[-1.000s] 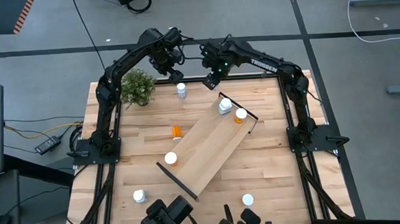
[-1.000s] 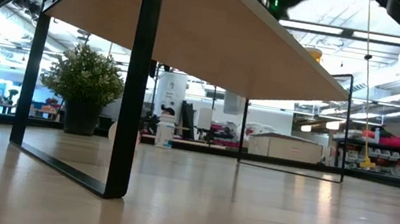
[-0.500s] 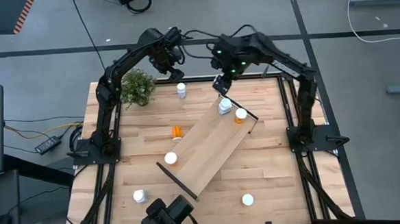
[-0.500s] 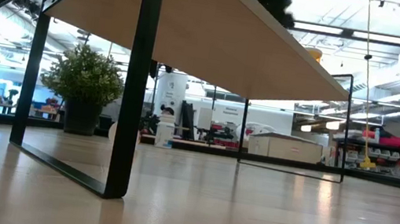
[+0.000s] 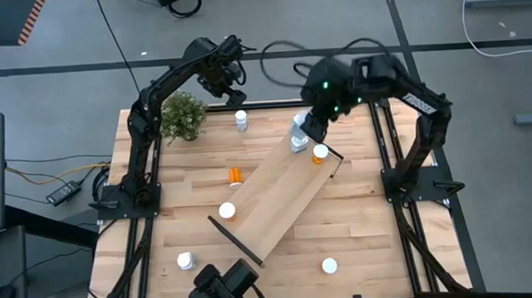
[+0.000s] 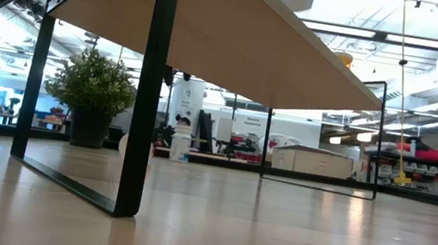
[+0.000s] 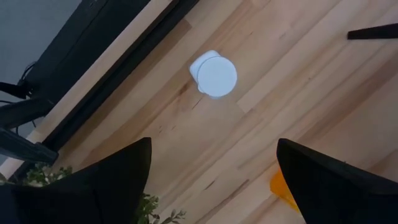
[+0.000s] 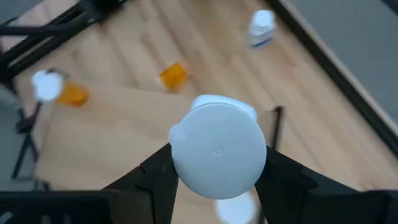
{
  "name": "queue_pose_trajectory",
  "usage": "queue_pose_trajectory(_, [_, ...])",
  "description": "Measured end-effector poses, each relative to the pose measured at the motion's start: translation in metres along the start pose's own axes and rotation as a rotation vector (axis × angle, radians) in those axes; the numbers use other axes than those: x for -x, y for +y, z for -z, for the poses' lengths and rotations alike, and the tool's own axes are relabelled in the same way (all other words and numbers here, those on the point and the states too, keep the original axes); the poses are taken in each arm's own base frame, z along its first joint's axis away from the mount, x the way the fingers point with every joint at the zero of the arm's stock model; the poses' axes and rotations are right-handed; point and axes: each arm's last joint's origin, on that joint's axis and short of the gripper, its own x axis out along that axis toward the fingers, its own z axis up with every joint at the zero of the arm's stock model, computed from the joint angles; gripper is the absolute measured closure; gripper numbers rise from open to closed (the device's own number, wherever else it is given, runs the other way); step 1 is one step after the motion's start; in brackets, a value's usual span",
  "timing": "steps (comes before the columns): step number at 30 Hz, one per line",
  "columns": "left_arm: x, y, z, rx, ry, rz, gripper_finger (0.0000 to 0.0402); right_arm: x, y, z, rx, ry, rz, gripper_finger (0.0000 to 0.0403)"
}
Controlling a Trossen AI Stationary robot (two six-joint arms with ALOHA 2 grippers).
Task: Pick and place medicine bottles onto shelf by color
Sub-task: Put the white pill bottle on the shelf
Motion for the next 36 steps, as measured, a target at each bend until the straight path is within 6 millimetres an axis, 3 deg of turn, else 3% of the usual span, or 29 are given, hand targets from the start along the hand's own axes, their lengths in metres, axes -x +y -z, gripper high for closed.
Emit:
queue_pose_trajectory(12, [-0.001, -0.014, 0.001, 0.036, 0.004, 0.006, 0.0049, -0.072, 0.047, 0.049, 0.086, 0.321, 0.065, 0.0215])
queue_pose_trajectory(23, [-0.003, -0.047, 0.005, 0.018, 0.011, 0.016, 0.0049, -0.119, 0.067, 0.084, 0.166, 0.372, 0.137, 0.0214])
queue_pose_trajectory(36, [-0.003, -0.058, 0.01, -0.014, 0.034, -0.008, 0.0049, -0.12, 0.062, 0.082, 0.125, 0.288, 0.189, 0.0214])
